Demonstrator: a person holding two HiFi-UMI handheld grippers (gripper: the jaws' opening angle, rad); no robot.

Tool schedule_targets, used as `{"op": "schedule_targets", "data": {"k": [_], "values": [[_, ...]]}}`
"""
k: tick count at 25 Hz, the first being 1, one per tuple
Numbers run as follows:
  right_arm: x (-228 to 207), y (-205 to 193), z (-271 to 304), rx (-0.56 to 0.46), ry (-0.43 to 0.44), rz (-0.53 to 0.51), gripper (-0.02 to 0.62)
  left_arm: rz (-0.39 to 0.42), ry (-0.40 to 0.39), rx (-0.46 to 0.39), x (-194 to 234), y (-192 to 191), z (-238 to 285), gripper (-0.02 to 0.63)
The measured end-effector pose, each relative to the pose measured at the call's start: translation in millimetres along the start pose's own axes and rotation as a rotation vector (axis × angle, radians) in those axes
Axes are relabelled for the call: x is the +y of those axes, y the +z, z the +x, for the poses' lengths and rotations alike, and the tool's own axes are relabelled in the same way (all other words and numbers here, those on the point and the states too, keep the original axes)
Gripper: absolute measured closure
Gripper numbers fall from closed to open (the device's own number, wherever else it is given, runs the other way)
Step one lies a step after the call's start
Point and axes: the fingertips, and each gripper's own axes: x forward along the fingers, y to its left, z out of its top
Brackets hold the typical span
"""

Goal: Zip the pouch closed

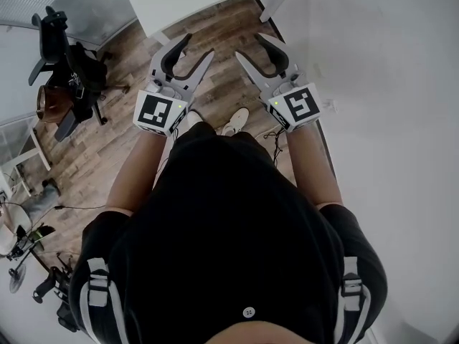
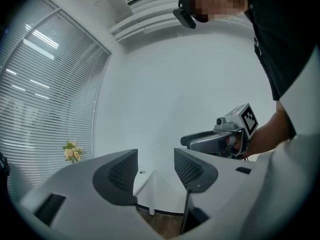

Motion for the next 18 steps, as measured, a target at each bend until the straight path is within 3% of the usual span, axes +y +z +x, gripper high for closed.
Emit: {"op": "schedule_targets", "data": {"k": [7,18], "values": [[-24.0,-1.0,-7.1,-0.013,-0.011,-0.004,0.31,0.0,0.016,0.002,-6.4,2.2,18.6,0.336],[-70.8,-4.0,-31.1,-0.018,0.049,-0.007,0.293,0.013,0.065,0.004,-33.4,8.3,68.7,0.327]]}}
